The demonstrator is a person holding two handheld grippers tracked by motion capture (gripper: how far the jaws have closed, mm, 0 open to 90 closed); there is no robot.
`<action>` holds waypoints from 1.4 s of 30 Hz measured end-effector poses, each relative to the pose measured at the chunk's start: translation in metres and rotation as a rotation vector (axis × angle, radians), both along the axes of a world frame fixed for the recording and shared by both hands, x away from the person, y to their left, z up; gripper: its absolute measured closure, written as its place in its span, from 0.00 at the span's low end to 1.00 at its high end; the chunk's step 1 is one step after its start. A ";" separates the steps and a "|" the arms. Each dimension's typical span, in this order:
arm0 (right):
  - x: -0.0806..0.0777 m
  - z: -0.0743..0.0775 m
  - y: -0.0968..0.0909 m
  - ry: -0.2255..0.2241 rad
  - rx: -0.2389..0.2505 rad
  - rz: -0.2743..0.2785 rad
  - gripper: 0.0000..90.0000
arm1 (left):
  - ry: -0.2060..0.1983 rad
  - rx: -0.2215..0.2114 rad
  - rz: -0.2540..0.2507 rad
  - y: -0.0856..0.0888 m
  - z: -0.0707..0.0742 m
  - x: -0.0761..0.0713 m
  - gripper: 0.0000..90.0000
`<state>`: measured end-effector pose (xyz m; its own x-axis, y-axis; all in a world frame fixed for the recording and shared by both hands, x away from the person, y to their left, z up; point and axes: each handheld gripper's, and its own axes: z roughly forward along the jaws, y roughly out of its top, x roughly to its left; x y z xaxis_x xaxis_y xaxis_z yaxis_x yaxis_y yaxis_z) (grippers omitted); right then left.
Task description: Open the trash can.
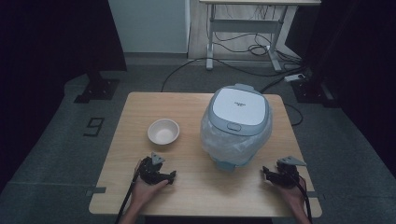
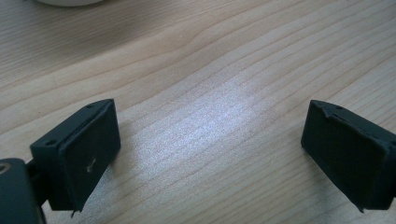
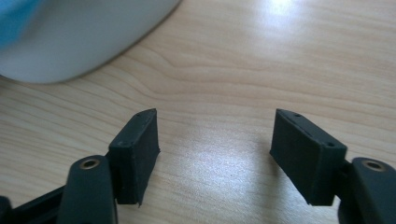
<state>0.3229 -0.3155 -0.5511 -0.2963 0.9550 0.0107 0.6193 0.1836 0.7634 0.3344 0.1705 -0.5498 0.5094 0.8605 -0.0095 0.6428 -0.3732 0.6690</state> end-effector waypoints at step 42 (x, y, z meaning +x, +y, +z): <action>-0.032 0.090 -0.022 -0.249 0.302 0.178 1.00 | 0.000 0.000 -0.004 0.000 0.000 0.000 0.04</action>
<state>0.2913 -0.3370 -0.4614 -0.4853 0.8537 0.1891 0.3882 0.0166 0.9214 0.3346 0.1709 -0.5499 0.5132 0.8582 -0.0096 0.6412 -0.3760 0.6690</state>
